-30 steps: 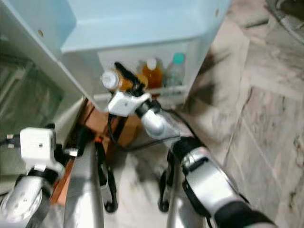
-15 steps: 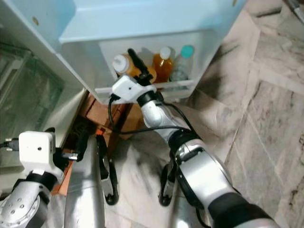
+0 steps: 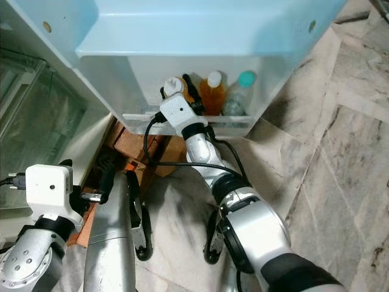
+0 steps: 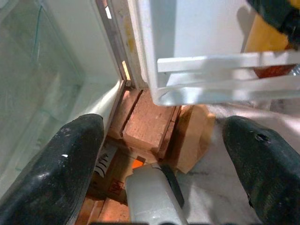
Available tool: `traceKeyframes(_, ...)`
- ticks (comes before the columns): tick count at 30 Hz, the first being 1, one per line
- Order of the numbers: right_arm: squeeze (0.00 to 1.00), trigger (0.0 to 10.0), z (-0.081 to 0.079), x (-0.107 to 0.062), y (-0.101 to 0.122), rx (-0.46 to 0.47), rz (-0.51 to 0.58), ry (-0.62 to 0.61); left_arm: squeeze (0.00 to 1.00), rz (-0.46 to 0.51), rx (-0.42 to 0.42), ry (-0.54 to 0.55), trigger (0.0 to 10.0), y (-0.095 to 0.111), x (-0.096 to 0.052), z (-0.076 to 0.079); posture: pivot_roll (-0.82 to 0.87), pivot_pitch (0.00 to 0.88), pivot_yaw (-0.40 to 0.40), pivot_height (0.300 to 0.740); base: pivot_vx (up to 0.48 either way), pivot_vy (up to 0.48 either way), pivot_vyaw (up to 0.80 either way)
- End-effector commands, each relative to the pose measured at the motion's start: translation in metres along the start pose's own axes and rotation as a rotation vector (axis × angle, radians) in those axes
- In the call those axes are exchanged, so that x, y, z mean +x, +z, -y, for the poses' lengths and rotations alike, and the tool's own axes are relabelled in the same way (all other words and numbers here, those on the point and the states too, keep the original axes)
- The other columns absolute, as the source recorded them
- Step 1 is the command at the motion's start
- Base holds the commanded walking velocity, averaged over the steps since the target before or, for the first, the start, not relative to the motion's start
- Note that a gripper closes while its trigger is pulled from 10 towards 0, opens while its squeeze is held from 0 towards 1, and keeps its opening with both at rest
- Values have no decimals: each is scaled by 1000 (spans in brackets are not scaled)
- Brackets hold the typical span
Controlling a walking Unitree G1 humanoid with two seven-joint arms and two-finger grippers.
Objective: Restocking fridge
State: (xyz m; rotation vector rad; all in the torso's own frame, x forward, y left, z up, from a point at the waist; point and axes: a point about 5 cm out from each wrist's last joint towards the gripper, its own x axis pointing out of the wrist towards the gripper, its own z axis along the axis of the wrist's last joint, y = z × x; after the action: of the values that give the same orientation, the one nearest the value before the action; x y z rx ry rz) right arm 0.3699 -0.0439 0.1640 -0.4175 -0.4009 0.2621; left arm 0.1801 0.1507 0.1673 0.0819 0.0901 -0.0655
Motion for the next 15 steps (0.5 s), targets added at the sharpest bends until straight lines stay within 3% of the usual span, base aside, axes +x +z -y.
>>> traceKeyframes(1,0,10000,-1,-18,-30,57,-164,-6,0,-22,10,12,10000,-3,-4,-2,284,503,3,534,0,0,0)
traceKeyframes(2,0,10000,-1,-18,-30,57,-164,-6,0,-22,10,12,10000,-3,-4,-2,284,503,3,534,0,0,0)
traceKeyframes(3,404,10000,0,-20,-33,97,-190,-16,0,-22,11,11,10000,-3,-4,-2,284,501,4,534,0,0,0)
traceKeyframes(4,1000,10000,1,-20,-34,102,-199,-28,0,-22,11,11,10000,-3,-3,-2,283,499,4,534,0,0,0)
traceKeyframes(15,1000,10000,11,-19,-37,131,-225,-62,0,-6,14,8,10000,-1,4,-1,282,484,3,534,0,0,0)
